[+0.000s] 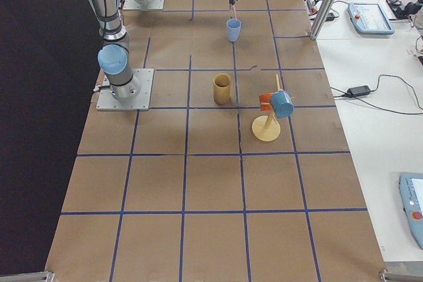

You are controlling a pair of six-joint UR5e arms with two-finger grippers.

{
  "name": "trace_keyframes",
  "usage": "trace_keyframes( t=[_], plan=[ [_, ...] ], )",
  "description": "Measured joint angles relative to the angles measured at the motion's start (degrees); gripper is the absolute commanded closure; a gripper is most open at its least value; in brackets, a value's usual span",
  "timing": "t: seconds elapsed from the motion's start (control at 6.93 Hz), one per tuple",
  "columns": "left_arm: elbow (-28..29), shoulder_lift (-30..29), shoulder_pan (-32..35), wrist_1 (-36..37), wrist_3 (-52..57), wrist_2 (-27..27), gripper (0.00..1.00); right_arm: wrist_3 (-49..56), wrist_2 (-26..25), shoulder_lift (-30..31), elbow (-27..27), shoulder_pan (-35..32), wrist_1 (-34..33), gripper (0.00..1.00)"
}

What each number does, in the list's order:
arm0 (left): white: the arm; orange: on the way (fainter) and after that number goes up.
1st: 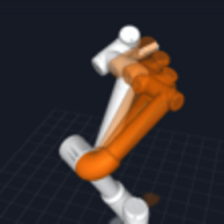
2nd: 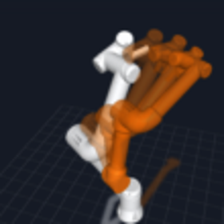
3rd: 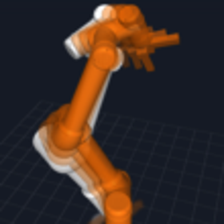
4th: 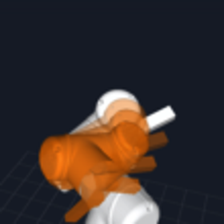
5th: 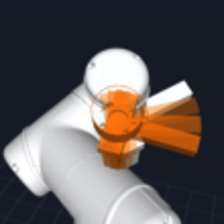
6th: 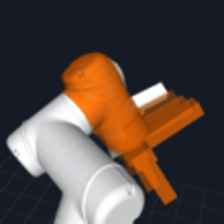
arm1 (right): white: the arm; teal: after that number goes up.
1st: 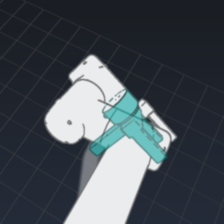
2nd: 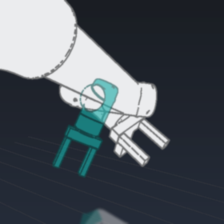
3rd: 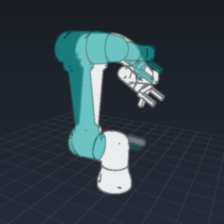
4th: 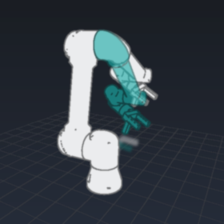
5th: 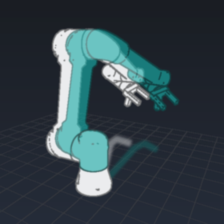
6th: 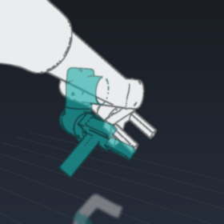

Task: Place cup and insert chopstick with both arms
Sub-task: 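Move the pink stick with the right gripper over the light blue cup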

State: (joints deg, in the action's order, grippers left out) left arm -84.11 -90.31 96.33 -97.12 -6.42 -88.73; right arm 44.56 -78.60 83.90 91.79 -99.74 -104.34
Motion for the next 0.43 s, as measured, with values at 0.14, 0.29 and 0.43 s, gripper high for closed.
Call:
trace_keyframes(
  t=[0.14, 0.29, 0.43],
  plan=[
    [0.0, 0.0, 0.0, 0.0, 0.0, -0.05, 0.0, -0.03, 0.02, -0.34, 1.11, -0.21, -1.25, 0.96],
    [0.0, 0.03, 0.0, 0.0, 0.0, -0.12, 0.0, -0.04, -0.02, -0.52, 2.48, -0.57, -2.91, 0.96],
    [0.0, 0.04, 0.0, 0.0, 0.0, -0.17, 0.0, -0.02, -0.09, -0.63, 3.6, -1.09, -4.28, 0.93]
  ],
)
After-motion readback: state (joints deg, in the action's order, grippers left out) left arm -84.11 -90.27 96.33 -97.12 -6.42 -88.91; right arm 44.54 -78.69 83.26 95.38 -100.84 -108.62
